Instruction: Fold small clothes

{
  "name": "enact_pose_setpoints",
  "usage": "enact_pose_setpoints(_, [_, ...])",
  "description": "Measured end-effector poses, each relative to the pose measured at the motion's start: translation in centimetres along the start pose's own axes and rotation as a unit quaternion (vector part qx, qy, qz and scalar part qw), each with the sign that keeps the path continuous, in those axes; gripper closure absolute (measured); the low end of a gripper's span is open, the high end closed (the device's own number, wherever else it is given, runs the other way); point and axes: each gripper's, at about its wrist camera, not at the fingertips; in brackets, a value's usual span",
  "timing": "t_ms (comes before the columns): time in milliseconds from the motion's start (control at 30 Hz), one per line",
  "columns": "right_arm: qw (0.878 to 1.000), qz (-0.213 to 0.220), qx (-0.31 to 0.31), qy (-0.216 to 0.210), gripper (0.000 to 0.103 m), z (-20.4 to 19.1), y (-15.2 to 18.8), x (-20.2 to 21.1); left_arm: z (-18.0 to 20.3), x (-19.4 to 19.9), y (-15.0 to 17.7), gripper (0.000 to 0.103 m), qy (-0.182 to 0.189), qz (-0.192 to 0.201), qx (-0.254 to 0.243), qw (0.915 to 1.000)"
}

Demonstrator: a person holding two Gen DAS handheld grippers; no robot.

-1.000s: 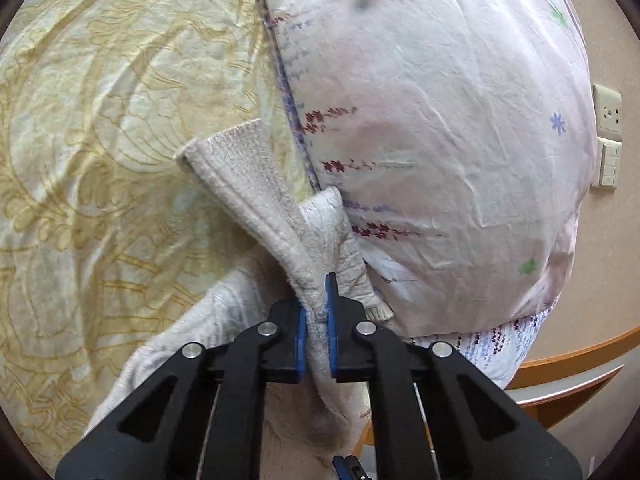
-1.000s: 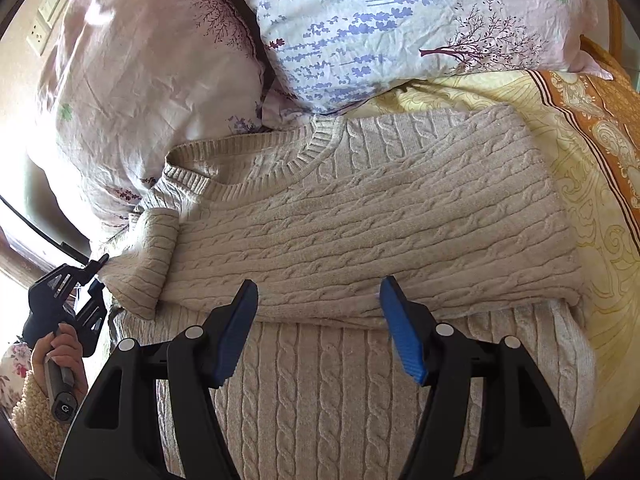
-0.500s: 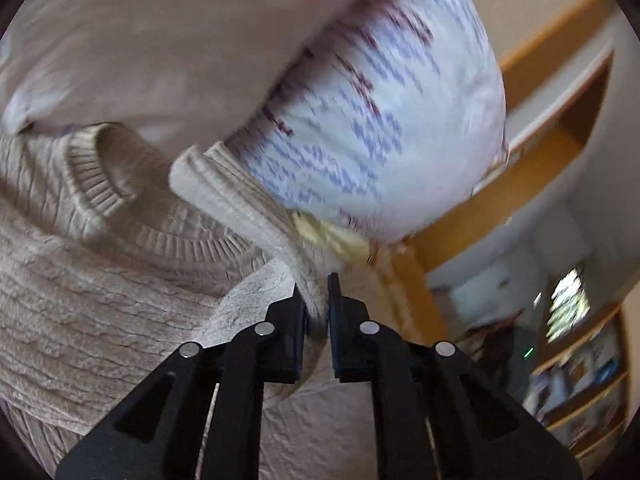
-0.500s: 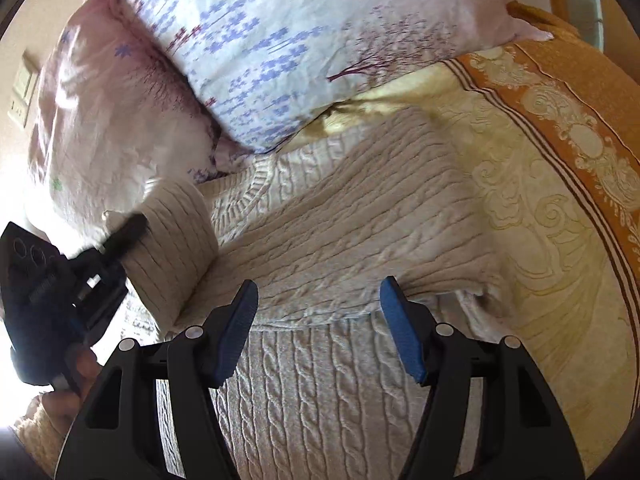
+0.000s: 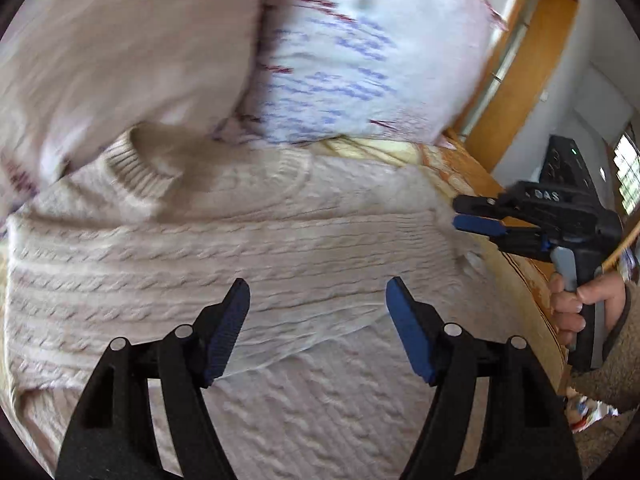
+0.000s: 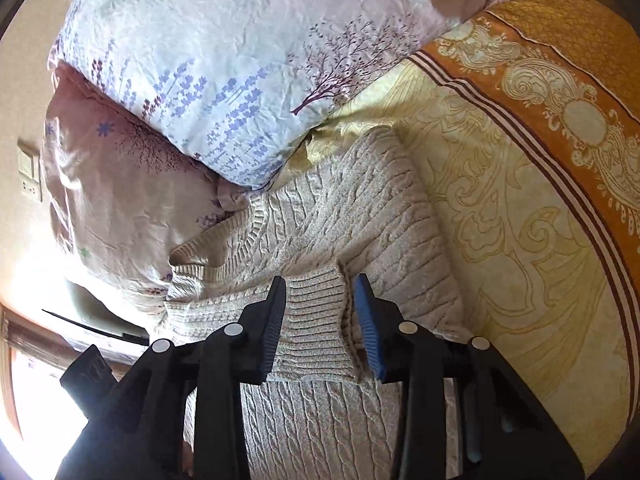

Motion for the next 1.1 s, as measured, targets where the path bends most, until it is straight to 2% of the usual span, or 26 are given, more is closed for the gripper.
enact_pose_setpoints(67, [1.0,-0.013,0.021,0.017,0.065,-0.6,0.1,-1.0,-3.8,1.5,1.0,0.032,-0.033,0.008,0.064,0.9973])
enact_pose_setpoints(200, [0.997,-0.04,0.041,0.045,0.071,-1.1,0.5,-2.9,-9.8,4.7,3.3,0.032,-0.096,0.027,0.16,0.982])
enact_pose_setpoints(233, [0.997,-0.041,0.044,0.047,0.079,-1.1,0.6,-3.1,-10.8,5.2,3.6,0.032,-0.109,0.031,0.176,0.9778])
enact_pose_setpoints(367, [0.996,-0.05,0.059,0.039,0.092,-1.4,1.0,-3.2,-13.4,6.3,4.4,0.032,-0.143,0.032,0.214,0.9658])
enact_pose_setpoints(433, [0.996,-0.033,0.074,0.037,0.094,-2.1,0.9,-2.5,-14.0,6.2,4.6,0.032,-0.143,0.026,0.22,0.9646])
enact_pose_setpoints(567, [0.993,0.04,0.114,0.015,0.096,-5.4,-0.3,-0.2,-13.6,5.5,4.5,0.031,-0.154,0.015,0.206,0.9663])
enact_pose_setpoints(633, [0.989,0.063,0.134,0.014,0.097,-6.9,-0.9,0.4,-13.4,5.2,4.5,0.029,-0.158,0.014,0.202,0.9664])
enact_pose_setpoints(733, [0.985,0.059,0.155,0.055,0.097,-7.0,-1.3,-1.0,-13.0,5.2,4.6,0.029,-0.166,0.018,0.203,0.9649])
enact_pose_setpoints(833, [0.984,0.016,0.133,0.115,0.097,-4.1,-1.0,-4.1,-12.8,5.2,4.8,0.029,-0.17,0.022,0.204,0.9638])
enact_pose_setpoints(900, [0.985,0.007,0.12,0.123,0.097,-3.0,-0.7,-4.7,-12.6,5.2,4.9,0.029,-0.173,0.023,0.201,0.9639])
enact_pose_setpoints(967, [0.986,0.028,0.123,0.111,0.097,-3.8,-0.6,-3.8,-12.7,5.2,5.0,0.029,-0.173,0.023,0.201,0.9639])
enact_pose_setpoints(1033, [0.982,0.066,0.151,0.093,0.097,-5.5,-0.6,-2.2,-12.7,5.3,5.0,0.029,-0.173,0.025,0.203,0.9634])
enact_pose_setpoints(1100, [0.972,0.083,0.187,0.114,0.097,-6.5,-0.6,-2.3,-12.5,5.0,4.9,0.027,-0.176,0.026,0.201,0.9633])
Point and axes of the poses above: each gripper's, at about its wrist camera, not at the fingertips, and x roughly against the way its jaws point, z to its right, y to its underside, and after that the axes turned 6 degrees about -x, right-handed
